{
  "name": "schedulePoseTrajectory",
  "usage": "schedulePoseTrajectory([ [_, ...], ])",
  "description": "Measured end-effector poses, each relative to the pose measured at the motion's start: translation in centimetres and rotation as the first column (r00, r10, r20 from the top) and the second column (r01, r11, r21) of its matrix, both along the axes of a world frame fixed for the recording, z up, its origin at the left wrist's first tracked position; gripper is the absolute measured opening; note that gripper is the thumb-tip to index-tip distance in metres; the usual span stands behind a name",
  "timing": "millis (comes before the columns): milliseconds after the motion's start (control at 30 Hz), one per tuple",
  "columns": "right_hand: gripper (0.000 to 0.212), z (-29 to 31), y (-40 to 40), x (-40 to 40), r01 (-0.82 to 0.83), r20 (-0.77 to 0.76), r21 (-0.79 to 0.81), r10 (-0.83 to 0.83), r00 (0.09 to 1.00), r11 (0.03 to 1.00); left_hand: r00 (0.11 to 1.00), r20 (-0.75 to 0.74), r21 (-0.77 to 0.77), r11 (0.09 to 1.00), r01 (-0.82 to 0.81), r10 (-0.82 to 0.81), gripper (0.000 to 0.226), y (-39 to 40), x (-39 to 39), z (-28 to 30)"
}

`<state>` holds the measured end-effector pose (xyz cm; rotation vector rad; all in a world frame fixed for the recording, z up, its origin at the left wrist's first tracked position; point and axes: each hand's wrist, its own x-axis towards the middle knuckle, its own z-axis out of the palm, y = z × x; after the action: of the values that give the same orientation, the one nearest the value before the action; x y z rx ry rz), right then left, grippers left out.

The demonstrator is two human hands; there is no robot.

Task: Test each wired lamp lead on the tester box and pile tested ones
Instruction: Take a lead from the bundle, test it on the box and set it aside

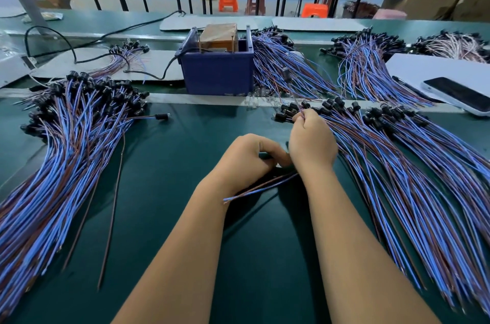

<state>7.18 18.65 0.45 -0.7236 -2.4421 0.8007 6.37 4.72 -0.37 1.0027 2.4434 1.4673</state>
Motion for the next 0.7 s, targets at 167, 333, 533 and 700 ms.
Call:
schedulePoseTrajectory([
  [167,0.024,1.9,3.1,0.4,-0.069,0.135,0.316,0.027,0.990,0.946,0.999,0.042,-0.011,1.000,-0.005,0.005,0.046,-0.1,-0.1,0.0],
  [333,0.018,4.2,6.3,0.3,-0.176,0.374,0.493,-0.025,0.927,0.852,0.997,0.071,-0.025,1.000,-0.015,0.017,0.049,-0.1,-0.1,-0.1],
  [533,0.034,3.6,6.0,0.1,-0.122,0.403,0.643,-0.199,0.893,0.756,0.998,0.047,-0.074,0.997,-0.028,0.031,0.043,0.2,0.3,0.1],
  [700,0.033,2.7,2.3,-0.9,-0.108,0.229,0.625,-0.049,0.972,0.773,0.998,-0.025,-0.139,0.989,0.049,-0.053,0.039,1.5,1.6,1.0],
])
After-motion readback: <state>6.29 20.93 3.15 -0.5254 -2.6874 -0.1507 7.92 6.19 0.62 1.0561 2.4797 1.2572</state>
